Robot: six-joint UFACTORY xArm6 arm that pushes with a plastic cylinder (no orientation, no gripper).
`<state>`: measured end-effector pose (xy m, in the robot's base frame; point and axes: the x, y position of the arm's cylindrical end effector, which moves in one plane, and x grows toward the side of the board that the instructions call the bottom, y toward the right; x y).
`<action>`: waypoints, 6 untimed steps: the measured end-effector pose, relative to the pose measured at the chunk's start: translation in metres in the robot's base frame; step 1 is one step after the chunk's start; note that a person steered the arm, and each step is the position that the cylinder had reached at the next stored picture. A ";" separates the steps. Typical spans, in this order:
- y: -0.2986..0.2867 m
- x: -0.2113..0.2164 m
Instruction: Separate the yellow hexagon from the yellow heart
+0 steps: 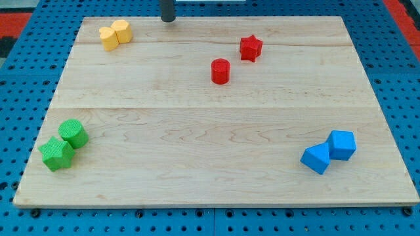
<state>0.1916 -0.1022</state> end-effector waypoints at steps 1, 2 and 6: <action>-0.015 0.001; -0.062 0.000; -0.005 0.042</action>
